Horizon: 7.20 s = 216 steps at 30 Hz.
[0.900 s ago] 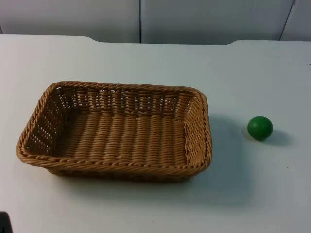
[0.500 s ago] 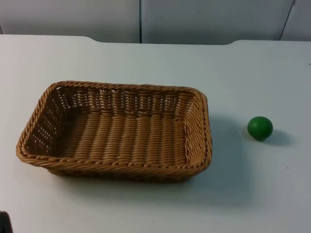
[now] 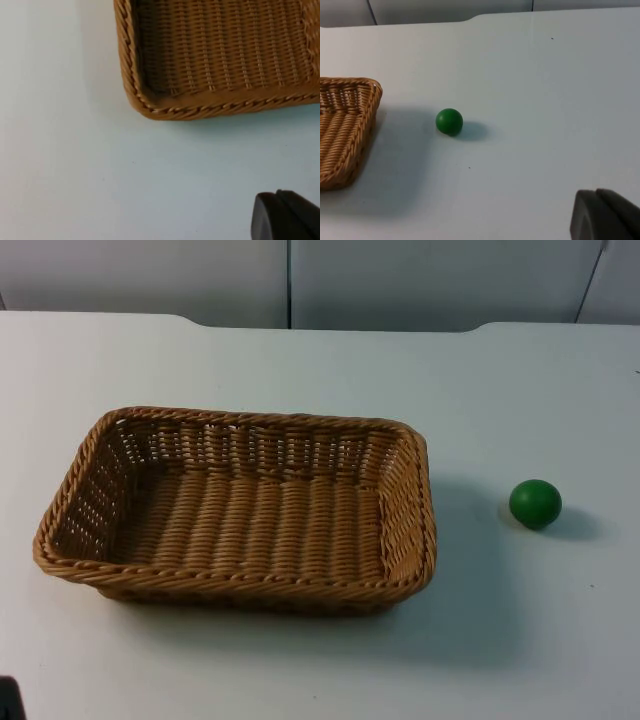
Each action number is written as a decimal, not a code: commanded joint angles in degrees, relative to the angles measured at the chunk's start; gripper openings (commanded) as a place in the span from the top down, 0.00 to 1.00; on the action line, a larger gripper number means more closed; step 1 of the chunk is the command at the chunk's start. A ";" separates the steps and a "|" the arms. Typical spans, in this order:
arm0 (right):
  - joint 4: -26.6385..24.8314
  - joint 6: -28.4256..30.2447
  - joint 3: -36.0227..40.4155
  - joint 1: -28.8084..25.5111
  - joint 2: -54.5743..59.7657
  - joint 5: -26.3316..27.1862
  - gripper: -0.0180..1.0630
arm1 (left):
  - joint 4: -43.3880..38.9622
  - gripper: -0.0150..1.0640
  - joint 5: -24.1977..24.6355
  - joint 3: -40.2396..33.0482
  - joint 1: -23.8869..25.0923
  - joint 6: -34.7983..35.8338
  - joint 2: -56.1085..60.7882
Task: Pick up the basket with the left hand and place the ball into the basket with the right hand.
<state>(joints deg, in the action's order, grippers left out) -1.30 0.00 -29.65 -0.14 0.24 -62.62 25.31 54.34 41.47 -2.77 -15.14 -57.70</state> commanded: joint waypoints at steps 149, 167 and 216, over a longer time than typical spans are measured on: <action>-0.28 0.00 0.17 -0.47 -0.24 0.39 0.99 | 30.34 0.99 -30.77 9.71 -2.96 -13.89 -35.02; -0.28 0.00 0.17 -0.47 -0.24 0.39 0.99 | 29.13 0.99 -30.86 9.71 -1.96 -14.87 -35.02; -0.48 0.00 0.17 -0.47 -0.24 1.27 0.99 | 29.13 0.99 -30.86 9.71 -1.96 -14.87 -35.02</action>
<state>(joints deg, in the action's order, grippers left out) -1.43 0.00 -29.65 -0.37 0.24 -62.06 53.39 23.43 51.21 -4.85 -30.19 -93.48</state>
